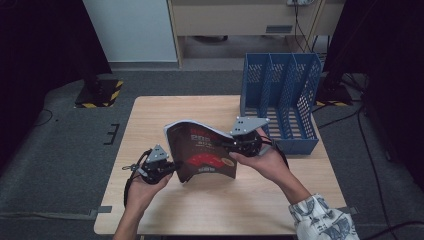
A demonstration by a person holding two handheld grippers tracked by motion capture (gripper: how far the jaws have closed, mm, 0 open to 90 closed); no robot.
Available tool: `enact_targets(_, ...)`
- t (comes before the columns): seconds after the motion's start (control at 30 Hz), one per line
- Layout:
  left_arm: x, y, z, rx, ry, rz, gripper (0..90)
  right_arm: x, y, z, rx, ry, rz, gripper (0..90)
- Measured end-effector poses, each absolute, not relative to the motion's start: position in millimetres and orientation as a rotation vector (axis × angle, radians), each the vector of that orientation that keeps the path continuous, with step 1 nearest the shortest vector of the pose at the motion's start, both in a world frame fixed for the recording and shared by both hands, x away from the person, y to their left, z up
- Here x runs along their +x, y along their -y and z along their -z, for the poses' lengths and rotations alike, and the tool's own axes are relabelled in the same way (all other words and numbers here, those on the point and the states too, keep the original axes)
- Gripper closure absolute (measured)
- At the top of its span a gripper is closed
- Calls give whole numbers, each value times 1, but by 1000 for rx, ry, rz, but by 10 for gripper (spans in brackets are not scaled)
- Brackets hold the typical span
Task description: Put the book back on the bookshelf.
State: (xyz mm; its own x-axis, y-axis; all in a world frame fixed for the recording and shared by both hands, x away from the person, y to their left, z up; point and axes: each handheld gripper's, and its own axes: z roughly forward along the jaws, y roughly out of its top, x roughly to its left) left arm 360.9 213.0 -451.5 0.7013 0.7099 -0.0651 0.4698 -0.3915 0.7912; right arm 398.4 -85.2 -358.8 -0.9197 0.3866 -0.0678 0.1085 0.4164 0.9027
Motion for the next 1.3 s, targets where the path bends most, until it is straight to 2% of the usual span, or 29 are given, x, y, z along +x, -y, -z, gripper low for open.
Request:
enact_targets(0.13,362,-216,454,2030,-930,-363,817,399,86,358,444,-2400,-1492,869)
enact_targets(0.27,365,-225,459,2007,-1018,-429,559,399,87,358,451,-2395,-1497,870)
enact_targets(0.37,366,-235,469,1990,-1089,-449,409,399,86,357,474,-2395,-1494,871)
enact_targets(0.73,371,-261,504,2005,-1343,-475,128,399,85,349,533,-2378,-1491,871)
enact_targets(0.87,372,-264,506,1983,-1383,-481,61,400,85,343,547,-2372,-1481,872)
enact_targets(1.3,372,-266,513,2016,-1417,-491,61,410,83,332,588,-2344,-1499,872)
